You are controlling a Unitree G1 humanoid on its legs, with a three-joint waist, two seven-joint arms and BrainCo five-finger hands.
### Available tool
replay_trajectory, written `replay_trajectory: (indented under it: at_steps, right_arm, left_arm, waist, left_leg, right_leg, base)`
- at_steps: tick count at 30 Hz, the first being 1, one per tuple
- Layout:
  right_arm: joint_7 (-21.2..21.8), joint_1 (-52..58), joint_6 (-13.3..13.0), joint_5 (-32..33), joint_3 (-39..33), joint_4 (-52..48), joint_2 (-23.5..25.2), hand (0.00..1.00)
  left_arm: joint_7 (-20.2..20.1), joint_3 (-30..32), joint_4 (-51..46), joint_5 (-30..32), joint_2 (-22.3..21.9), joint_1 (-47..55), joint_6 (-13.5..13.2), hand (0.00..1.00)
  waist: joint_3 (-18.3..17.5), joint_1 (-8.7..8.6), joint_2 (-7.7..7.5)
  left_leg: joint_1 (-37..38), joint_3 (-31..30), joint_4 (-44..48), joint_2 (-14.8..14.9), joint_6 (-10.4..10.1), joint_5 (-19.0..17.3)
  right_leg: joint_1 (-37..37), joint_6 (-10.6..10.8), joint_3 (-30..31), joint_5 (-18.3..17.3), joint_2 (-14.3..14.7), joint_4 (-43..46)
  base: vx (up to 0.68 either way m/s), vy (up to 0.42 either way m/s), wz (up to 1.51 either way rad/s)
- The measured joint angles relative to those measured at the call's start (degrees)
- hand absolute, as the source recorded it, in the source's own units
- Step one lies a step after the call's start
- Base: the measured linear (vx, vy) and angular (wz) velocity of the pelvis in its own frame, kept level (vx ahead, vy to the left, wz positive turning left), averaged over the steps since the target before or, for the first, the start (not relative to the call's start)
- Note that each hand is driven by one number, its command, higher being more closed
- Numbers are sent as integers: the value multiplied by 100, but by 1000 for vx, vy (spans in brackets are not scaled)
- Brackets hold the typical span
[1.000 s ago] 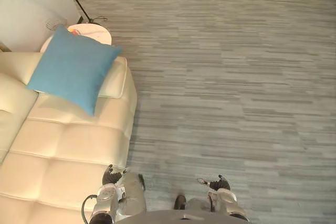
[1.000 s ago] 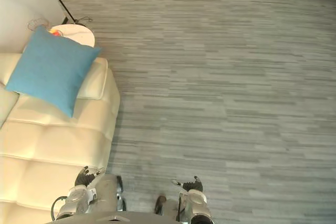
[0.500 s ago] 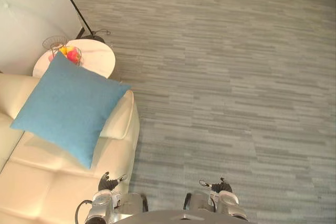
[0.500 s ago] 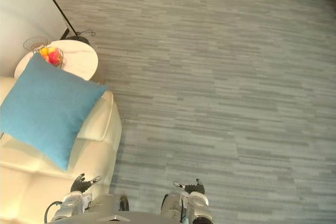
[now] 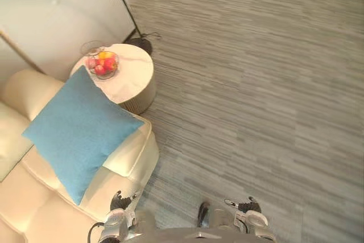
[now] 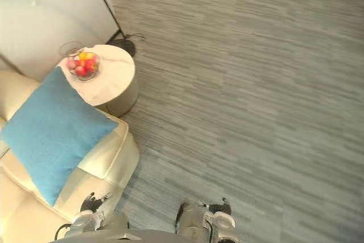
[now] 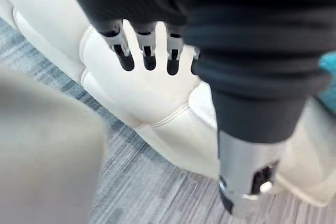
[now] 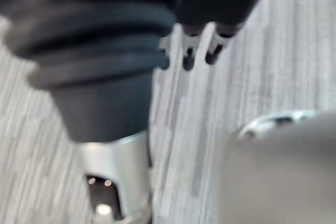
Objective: Pick up cushions and gather them together orderly.
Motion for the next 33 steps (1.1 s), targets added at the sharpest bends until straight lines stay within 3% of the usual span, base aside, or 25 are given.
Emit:
replay_trajectory:
  at_steps: [2,3,4,5,7,10,12,14,15,16,17,18,19,20,22,23,25,26,27,28,31,33]
  right_arm:
    - [1,49,0,1,18,3,39,0]
    - [0,74,1,4,3,-23,39,0]
    - [1,82,3,3,-37,-19,27,0]
    - [0,51,8,8,-124,-17,41,0]
    - [-7,93,11,18,-299,50,131,0]
    - [-4,-10,-2,53,-337,208,150,0]
    - [-1,-23,-5,43,-316,259,153,0]
    - [2,-26,-3,34,-311,370,127,0]
    - [6,-5,20,-5,-294,442,106,0]
    - [28,41,11,41,-236,399,126,0]
    - [26,43,-15,25,-211,388,124,0]
    - [33,29,3,-7,-137,406,127,0]
    - [34,38,-3,-7,-98,404,128,0]
    - [32,53,-19,-4,-94,400,133,0]
    - [36,64,-51,1,-91,391,139,0]
    - [39,76,-49,27,-91,316,153,0]
    - [37,118,-46,65,-89,236,166,0]
    - [34,153,-43,64,-89,204,169,0]
    - [34,247,-44,87,-121,197,218,0]
    - [34,256,-36,97,-137,200,174,0]
    - [44,202,-25,83,-102,165,113,0]
    - [35,221,-32,80,-112,159,131,0]
  left_arm:
    - [5,-70,-87,-103,-1,8,-3,0]
    - [5,-129,-84,-105,-12,12,-15,0]
    - [2,-186,-74,-104,2,8,-18,0]
    - [3,-236,-63,-104,68,3,-18,0]
    - [39,-368,-24,-101,219,0,-21,0]
    - [84,-377,75,-208,338,6,-32,0]
    - [84,-432,166,-207,378,50,-42,0]
    - [80,-431,288,-207,387,72,-40,0]
    - [73,-458,305,-202,402,79,-37,0]
    - [68,-505,300,-205,425,80,-35,0]
    - [73,-514,282,-204,428,80,-38,0]
    - [73,-540,265,-201,513,73,-30,0]
    - [75,-541,259,-201,526,74,-31,0]
    - [78,-538,258,-200,525,73,-36,0]
    - [85,-518,261,-198,497,70,-39,0]
    - [102,-379,262,-198,413,47,-39,0]
    - [116,-276,262,-199,374,64,-39,0]
    - [115,-259,257,-197,375,69,-40,0]
    - [117,-144,249,-196,368,67,-50,0]
    - [133,-88,254,-200,299,75,-53,0]
    - [206,107,245,-203,24,99,-90,0]
    - [198,137,245,-202,-7,107,-95,0]
  waist:
    - [-8,61,-13]
    - [-42,46,48]
    - [-74,36,64]
    - [-118,19,1]
    - [-107,-59,-222]
    - [-114,70,-369]
    - [-169,71,-416]
    - [-228,24,-440]
    - [-240,-45,-448]
    - [-235,-94,-441]
    - [-185,-114,-464]
    - [-119,-149,-498]
    - [-120,-144,-529]
    - [-129,-140,-551]
    - [-129,-143,-541]
    - [-122,-150,-528]
    - [-122,-166,-527]
    - [-132,-170,-543]
    - [-216,-126,-698]
    - [-243,-106,-689]
    - [-329,-65,-275]
    - [-356,-71,-249]
  left_leg:
    - [-261,752,-603,2,157,25]
    - [-355,1356,-1744,-10,300,416]
    - [-399,1755,-2227,-29,461,513]
    - [-333,1992,-2499,-89,485,500]
    - [-90,2531,-3511,-509,739,660]
    - [297,2353,-4062,-896,811,764]
    - [633,2246,-4414,-1110,782,821]
    - [795,2031,-4673,-1258,781,830]
    - [812,1819,-4673,-1292,793,818]
    - [860,1619,-4694,-1344,803,799]
    - [923,1467,-4694,-1355,824,774]
    - [970,1263,-4682,-1343,853,718]
    - [994,1167,-4673,-1337,869,692]
    - [1052,851,-4650,-1316,851,665]
    - [1109,533,-4648,-1301,827,650]
    - [1072,193,-4632,-1298,745,601]
    - [1043,-44,-4627,-1310,699,574]
    - [1041,-108,-4621,-1332,679,561]
    - [1011,-279,-4570,-1501,528,568]
    - [1016,-418,-4571,-1496,452,594]
    - [939,-589,-4552,-1197,148,638]
    - [1003,-660,-4578,-1018,46,598]
  right_leg:
    - [475,42,-359,21,-95,-372]
    - [667,77,-684,40,-72,-485]
    - [710,138,-848,23,-40,-496]
    - [733,168,-992,11,-76,-515]
    - [854,186,-1399,17,-268,-596]
    - [1135,187,-1387,18,-410,-449]
    - [1312,226,-1385,42,-517,-247]
    - [1149,371,-1382,117,-738,516]
    - [880,547,-1317,294,-960,1293]
    - [586,523,-1052,630,-1114,1999]
    - [358,359,-725,855,-1129,2525]
    - [123,355,-217,273,-960,2781]
    - [61,359,-42,96,-857,2760]
    - [-82,326,400,-327,-527,2435]
    - [-226,328,890,-507,-190,1773]
    - [-418,363,1484,-475,132,869]
    - [-410,369,1819,-261,243,161]
    - [-384,353,1853,-169,252,-51]
    - [-385,312,1884,209,71,-264]
    - [-391,317,1752,260,56,-191]
    - [-133,234,1265,332,226,-511]
    - [128,172,1048,385,369,-772]
  base:
    - [304,-37,84]
    - [276,-5,111]
    - [234,8,121]
    - [292,35,163]
    - [313,82,184]
    - [159,39,91]
    - [114,-20,41]
    - [101,-2,50]
    - [97,7,81]
    - [96,2,90]
    - [96,-18,95]
    - [63,-26,75]
    - [83,-89,102]
    - [62,-100,98]
    - [72,-151,114]
    - [56,-183,104]
    - [32,-169,103]
    - [107,-260,132]
    - [179,-285,122]
    - [229,-323,113]
    - [219,-201,56]
    - [192,-156,39]
